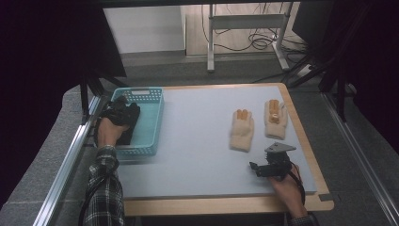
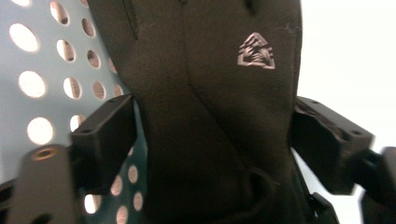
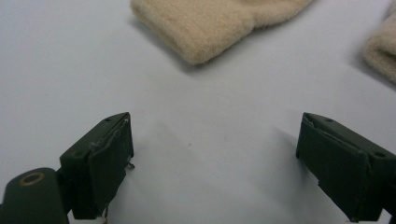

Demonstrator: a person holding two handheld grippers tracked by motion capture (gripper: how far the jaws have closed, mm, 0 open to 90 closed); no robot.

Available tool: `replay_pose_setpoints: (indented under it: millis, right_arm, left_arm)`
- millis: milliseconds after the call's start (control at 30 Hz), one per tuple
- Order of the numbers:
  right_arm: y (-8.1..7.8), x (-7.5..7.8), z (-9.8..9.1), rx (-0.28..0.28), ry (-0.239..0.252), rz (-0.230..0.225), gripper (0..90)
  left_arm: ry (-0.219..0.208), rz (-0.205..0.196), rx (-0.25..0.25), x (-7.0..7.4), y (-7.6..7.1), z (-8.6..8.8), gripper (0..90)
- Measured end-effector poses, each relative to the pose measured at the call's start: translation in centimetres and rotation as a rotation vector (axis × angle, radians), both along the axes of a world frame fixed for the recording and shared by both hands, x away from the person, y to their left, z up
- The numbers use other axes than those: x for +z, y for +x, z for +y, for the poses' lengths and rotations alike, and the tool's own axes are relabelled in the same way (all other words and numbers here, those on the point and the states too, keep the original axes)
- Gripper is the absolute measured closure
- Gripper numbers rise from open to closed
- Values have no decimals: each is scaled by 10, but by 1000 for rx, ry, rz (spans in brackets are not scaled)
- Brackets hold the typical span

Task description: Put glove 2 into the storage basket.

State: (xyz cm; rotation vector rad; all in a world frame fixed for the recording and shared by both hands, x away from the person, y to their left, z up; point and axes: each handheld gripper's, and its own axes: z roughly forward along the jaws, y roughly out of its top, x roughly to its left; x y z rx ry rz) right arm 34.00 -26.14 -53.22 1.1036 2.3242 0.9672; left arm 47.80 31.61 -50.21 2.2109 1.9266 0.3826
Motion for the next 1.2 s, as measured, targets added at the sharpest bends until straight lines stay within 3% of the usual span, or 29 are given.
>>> replay_pose_setpoints:
  millis: [133, 167, 200, 300, 433, 600, 833, 1200]
  right_arm:
    - [0, 0, 0, -1, 0, 0, 106]
    - [0, 0, 0, -1, 0, 0, 106]
    - [0, 0, 0, 0, 0, 0, 106]
    - [0, 0, 0, 0, -1, 0, 106]
    - [0, 0, 0, 0, -1, 0, 106]
    - [0, 0, 0, 0, -2, -1, 106]
    - [0, 0, 0, 0, -2, -1, 106]
    - [0, 0, 0, 0, -1, 0, 106]
  left_arm:
    - [-85, -31, -9, 11, -5, 4, 86]
    - [-85, -31, -9, 11, -5, 4, 78]
    - [-122, -55, -18, 17, -8, 5, 77]
    - [-170, -95, -34, 26, -11, 4, 68]
    - [-196, -126, -57, 32, -14, 0, 53]
    - [-252, -203, -110, 45, -21, -12, 34]
    - [-298, -278, -202, 59, -32, -32, 9]
    - [-309, -351, -347, 68, -53, -71, 0]
